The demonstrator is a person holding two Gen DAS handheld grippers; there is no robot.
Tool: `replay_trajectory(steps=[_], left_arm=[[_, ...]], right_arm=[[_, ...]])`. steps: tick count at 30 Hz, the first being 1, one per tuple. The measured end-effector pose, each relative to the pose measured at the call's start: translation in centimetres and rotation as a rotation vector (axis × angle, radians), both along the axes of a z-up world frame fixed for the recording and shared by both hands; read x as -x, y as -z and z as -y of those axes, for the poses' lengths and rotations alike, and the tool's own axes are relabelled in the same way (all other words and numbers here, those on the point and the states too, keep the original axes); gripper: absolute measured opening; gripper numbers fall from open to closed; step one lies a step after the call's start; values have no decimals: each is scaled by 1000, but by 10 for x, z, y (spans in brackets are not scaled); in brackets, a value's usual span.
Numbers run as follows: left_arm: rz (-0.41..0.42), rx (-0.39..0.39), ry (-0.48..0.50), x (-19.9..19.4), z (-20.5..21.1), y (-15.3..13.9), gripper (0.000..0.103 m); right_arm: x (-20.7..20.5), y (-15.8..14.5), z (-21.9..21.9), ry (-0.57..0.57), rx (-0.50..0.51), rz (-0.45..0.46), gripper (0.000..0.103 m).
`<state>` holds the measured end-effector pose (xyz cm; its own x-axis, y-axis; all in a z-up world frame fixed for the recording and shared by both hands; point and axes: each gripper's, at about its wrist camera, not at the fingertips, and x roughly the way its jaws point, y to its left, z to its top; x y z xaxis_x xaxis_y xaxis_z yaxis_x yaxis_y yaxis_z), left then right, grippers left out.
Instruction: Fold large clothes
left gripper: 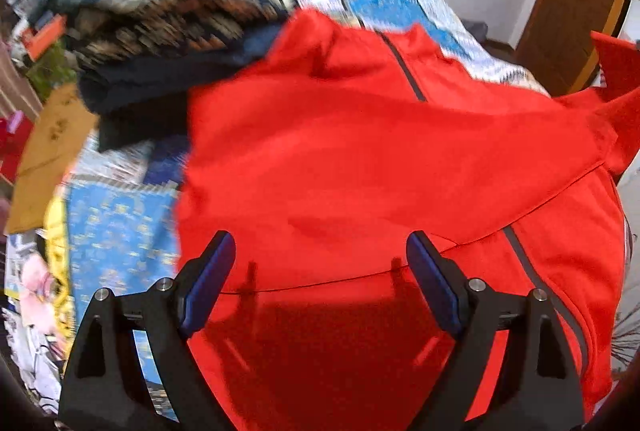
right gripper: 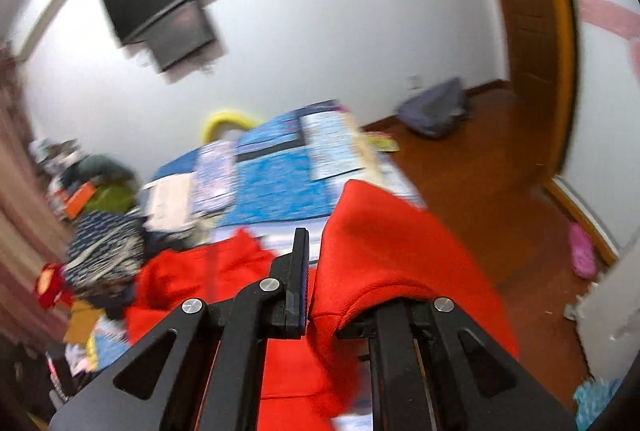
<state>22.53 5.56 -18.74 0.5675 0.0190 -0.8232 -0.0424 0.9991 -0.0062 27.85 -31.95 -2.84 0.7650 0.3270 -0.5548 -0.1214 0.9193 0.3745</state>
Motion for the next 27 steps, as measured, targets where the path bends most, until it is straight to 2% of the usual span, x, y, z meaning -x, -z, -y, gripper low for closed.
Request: replay_trajectory(steps=[2,5,8,11,14,16,20,24,27], left_arm=[[33,-21,-3,8,-4,-11,87],[62,-13,-3,20,-9,-23,87],[74,7,-1,29,-14,-29,87],[75,6,4,36,-12,-29,87],[67,-8,12,40,-8,-26,87],[62,-15,20,41,-5,-24,87],[50,-8,23,38,-1,-20,87],[43,6,28,33,6,-17,87],[46,3,41,30,13,-18,87]], right_arm=[[3,8,-25,-58,-5,-13,8],[4,37,-58,-133,14,-71,8],[0,87,-92,-211,41,-217,8],[1,119,-113,-233,93,-309,9],[7,136,-115,-232,119,-362,11],[9,137,-109,-238,138,-393,15],[16,125,-97,-270,62,-419,42],[30,101,-73,-229,12,-342,46],[33,88,-48,-143,-34,-291,47]])
